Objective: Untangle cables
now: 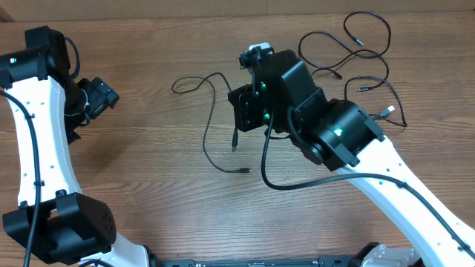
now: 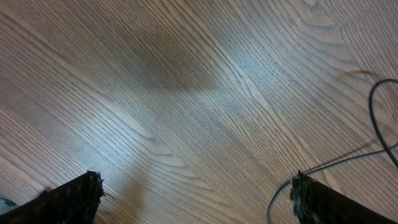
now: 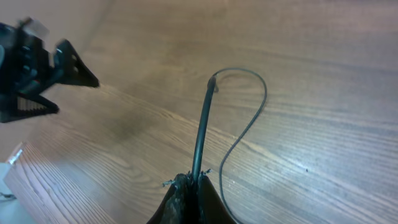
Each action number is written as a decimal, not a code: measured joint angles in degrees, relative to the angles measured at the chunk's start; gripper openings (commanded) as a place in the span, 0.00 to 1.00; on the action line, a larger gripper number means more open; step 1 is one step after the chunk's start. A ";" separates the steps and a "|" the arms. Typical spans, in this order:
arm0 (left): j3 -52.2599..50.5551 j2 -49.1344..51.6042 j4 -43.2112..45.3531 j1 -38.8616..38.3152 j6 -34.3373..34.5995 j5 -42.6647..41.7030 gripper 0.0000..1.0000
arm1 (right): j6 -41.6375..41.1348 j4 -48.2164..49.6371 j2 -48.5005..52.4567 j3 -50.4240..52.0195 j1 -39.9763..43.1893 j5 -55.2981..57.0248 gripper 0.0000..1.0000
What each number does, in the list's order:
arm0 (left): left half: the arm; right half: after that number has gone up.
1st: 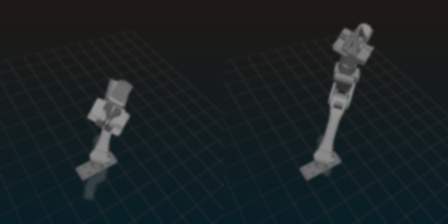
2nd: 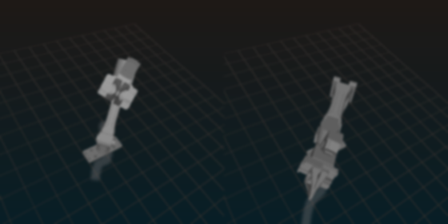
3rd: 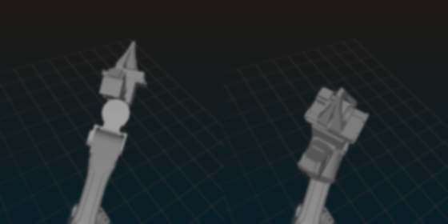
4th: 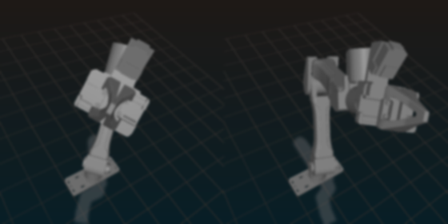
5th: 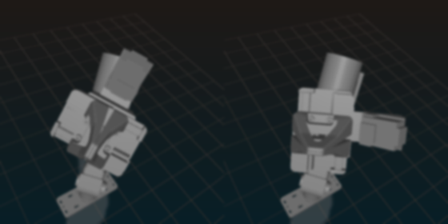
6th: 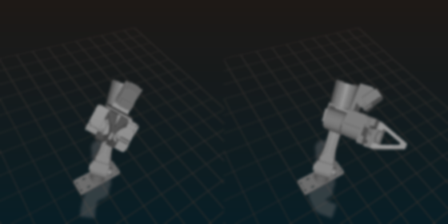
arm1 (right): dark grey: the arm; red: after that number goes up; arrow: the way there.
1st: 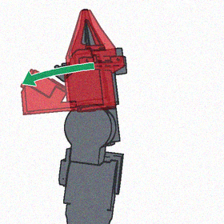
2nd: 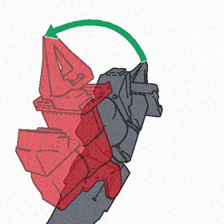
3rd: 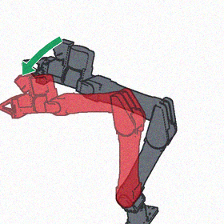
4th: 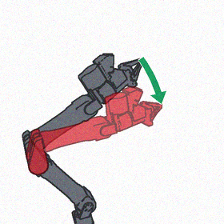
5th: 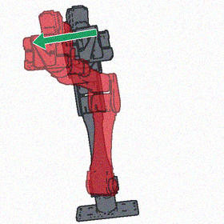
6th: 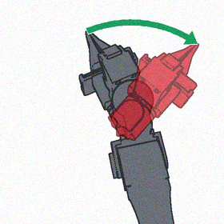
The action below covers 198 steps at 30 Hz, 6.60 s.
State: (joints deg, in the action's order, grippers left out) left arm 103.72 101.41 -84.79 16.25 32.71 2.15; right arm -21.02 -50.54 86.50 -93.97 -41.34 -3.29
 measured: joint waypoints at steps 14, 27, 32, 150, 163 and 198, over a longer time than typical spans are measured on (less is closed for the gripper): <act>0.00 0.00 0.00 0.00 0.00 0.00 1.00 | -4.52 -4.61 9.49 0.04 0.00 -1.86 0.04; 0.00 0.00 -0.02 0.00 0.00 0.00 1.00 | -5.95 -6.03 11.50 0.07 0.00 -1.99 0.04; 0.00 0.00 0.00 0.00 0.00 0.00 1.00 | -5.95 -6.25 11.50 0.07 0.00 -2.25 0.04; 0.02 30.42 25.29 -19.26 4.85 -13.25 0.14 | -6.01 -9.09 11.52 0.13 4.72 3.37 1.00; 2.16 30.88 15.10 -19.28 4.48 -13.88 0.04 | -6.16 -9.46 11.52 0.13 5.79 3.80 1.00; 8.87 10.67 4.33 -42.91 -16.48 -21.31 0.04 | -10.84 -6.38 11.52 0.15 29.11 -24.50 1.00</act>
State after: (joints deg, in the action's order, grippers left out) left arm 112.60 112.07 -80.47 -26.65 16.23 -19.16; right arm -31.86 -56.93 98.02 -93.82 -12.23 -27.79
